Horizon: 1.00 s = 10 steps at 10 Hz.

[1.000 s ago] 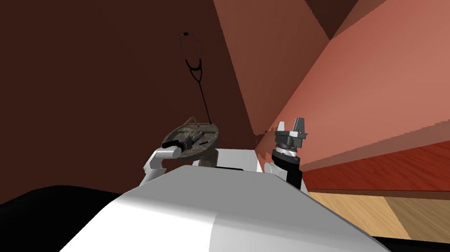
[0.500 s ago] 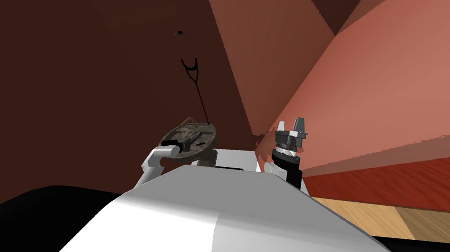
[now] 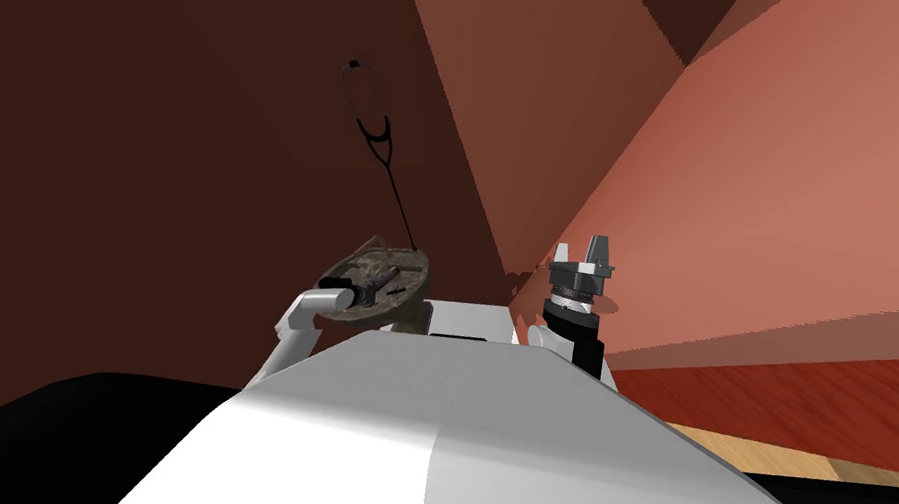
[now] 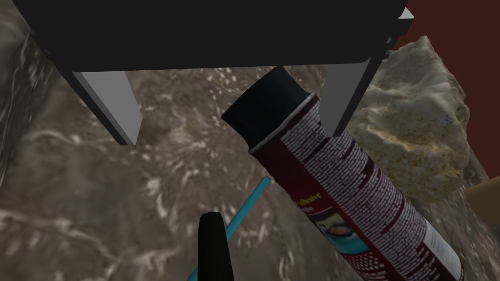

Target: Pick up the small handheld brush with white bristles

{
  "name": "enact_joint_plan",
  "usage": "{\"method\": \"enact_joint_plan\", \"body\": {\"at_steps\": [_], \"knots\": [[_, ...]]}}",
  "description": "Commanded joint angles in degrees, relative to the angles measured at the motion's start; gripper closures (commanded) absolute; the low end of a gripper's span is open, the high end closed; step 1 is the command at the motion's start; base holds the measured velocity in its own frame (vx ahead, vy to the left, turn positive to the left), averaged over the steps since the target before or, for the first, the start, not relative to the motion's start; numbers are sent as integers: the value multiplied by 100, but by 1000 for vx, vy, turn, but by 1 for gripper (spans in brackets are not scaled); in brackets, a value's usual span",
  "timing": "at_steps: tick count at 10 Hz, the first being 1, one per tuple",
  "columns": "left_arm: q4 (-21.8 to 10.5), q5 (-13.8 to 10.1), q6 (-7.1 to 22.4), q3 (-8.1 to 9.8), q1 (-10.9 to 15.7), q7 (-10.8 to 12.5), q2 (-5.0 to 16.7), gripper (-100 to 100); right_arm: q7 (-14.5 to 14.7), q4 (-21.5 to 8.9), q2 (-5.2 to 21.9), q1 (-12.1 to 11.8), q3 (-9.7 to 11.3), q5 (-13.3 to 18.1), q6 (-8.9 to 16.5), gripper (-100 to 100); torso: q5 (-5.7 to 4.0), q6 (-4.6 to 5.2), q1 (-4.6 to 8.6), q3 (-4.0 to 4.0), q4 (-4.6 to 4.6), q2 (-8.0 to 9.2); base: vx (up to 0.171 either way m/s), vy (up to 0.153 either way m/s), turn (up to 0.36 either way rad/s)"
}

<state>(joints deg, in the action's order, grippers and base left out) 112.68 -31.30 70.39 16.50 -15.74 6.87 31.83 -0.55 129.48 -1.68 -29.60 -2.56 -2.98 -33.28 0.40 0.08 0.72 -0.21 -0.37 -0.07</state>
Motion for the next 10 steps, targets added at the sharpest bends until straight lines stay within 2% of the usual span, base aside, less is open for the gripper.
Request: {"method": "enact_joint_plan", "body": {"at_steps": [1, 2, 3, 6, 7, 8, 9, 10], "knots": [[-55, -67, 279, -15, 34, 51, 39, -100, 0, 0, 0, 0, 0, 0, 0, 0, 0, 0, 0, 0, 0, 0, 51, -67, 29], [-150, -164, 451, 24, 86, 101, 155, -100, 0, 0, 0, 1, 0, 0, 0, 0, 8, 3, 8, 2, -4, 10, 56, -97, 36], [-150, -164, 545, 24, 86, 101, 155, -100, 0, 0, 0, 0, 0, 0, 0, 0, 14, 2, 28, 3, -8, 14, 54, -81, 36], [-335, -340, 994, 89, 182, 194, 367, -100, 0, 0, 0, 1, 0, 0, 0, 0, 54, 9, 70, 3, -29, 36, 58, -84, 30], [-335, -340, 1018, 89, 182, 194, 367, -100, 0, 0, 0, 0, 0, 0, 0, 0, 64, 11, 85, 0, -35, 36, 50, -76, 22], [-424, -418, 1224, 115, 225, 237, 462, -100, 0, 0, 0, 1, 0, 0, 0, 0, 72, 11, 91, 1, -39, 43, 60, -64, 30], [-424, -418, 1226, 115, 225, 237, 462, -100, 0, 0, 0, 0, 0, 0, 0, 0, 81, 11, 96, 0, -43, 44, 49, -58, 18], [-509, -490, 1413, 136, 265, 277, 548, -100, 0, 0, 0, 1, 0, 0, 0, 0, 84, 12, 99, 2, -45, 49, 43, -84, 16]]}}
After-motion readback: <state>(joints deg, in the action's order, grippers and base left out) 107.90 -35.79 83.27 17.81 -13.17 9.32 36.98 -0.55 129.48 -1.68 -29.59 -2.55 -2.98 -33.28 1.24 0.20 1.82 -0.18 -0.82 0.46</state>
